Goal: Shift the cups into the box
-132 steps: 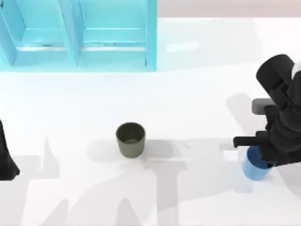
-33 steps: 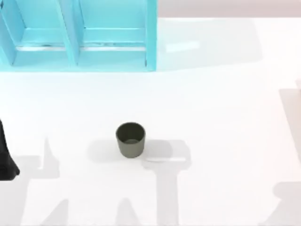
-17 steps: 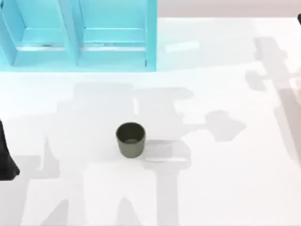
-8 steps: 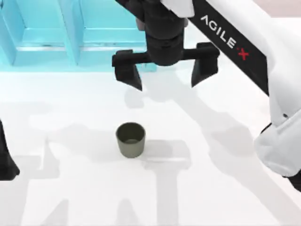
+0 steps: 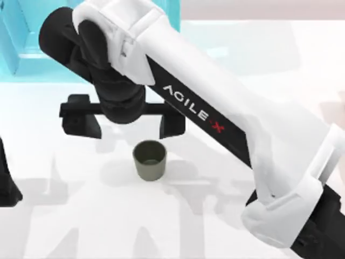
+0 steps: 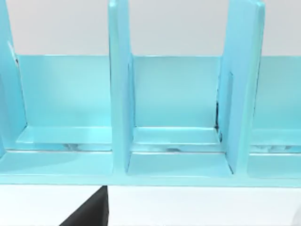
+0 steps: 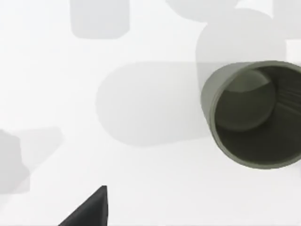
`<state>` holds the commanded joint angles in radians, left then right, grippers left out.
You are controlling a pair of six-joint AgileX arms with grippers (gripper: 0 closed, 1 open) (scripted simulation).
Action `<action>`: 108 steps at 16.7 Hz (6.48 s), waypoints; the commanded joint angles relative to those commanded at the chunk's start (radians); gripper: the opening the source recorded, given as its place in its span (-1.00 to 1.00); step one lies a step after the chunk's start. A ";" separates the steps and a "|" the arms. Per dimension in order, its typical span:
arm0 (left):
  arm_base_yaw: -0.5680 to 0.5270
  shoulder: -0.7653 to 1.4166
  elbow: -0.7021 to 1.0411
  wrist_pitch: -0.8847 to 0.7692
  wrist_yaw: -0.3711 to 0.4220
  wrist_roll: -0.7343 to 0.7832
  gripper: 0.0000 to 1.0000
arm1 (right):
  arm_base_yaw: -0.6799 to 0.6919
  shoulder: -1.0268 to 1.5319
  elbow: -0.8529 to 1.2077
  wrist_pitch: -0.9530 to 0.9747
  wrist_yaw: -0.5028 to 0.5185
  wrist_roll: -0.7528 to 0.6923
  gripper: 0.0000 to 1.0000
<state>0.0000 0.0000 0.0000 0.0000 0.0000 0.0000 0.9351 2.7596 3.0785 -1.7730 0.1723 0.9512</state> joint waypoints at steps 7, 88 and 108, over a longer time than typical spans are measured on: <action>0.000 0.000 0.000 0.000 0.000 0.000 1.00 | -0.005 0.037 0.037 -0.004 0.000 -0.004 1.00; 0.000 0.000 0.000 0.000 0.000 0.000 1.00 | -0.774 -0.798 -1.290 0.449 -0.140 -0.775 -1.00; 0.000 0.000 0.000 0.000 0.000 0.000 1.00 | -1.329 -0.980 -1.542 0.477 -0.229 -1.328 -1.00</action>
<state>0.0000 0.0000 0.0000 0.0000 0.0000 0.0000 -0.3937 1.7799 1.5364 -1.2958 -0.0571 -0.3771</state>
